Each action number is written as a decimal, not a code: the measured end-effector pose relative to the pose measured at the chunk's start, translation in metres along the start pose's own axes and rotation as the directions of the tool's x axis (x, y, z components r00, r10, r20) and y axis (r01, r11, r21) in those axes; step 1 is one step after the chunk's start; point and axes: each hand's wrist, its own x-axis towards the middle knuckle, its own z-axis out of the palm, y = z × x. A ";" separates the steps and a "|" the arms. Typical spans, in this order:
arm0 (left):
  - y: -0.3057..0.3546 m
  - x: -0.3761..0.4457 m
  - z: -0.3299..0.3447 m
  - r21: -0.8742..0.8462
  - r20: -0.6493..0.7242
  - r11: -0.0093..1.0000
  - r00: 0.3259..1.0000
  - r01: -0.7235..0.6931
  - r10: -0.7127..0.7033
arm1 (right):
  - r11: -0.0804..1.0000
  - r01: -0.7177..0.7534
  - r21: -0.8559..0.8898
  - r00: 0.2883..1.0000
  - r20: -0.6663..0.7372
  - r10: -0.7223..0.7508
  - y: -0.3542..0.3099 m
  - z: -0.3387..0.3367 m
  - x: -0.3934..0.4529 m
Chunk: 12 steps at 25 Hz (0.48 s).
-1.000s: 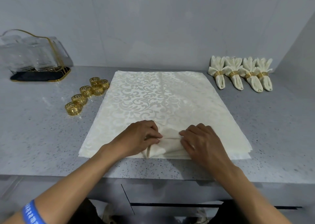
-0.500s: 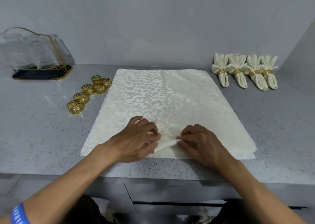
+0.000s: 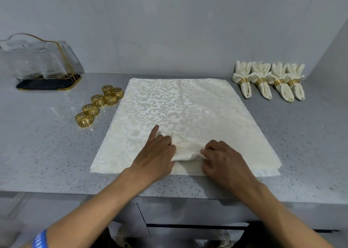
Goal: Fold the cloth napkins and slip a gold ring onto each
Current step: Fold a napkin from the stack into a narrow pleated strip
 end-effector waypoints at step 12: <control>-0.019 0.008 0.004 -0.060 -0.089 0.996 0.994 -0.066 0.060 | 0.994 -0.113 -0.009 0.990 -0.085 0.112 -0.004 0.003 0.001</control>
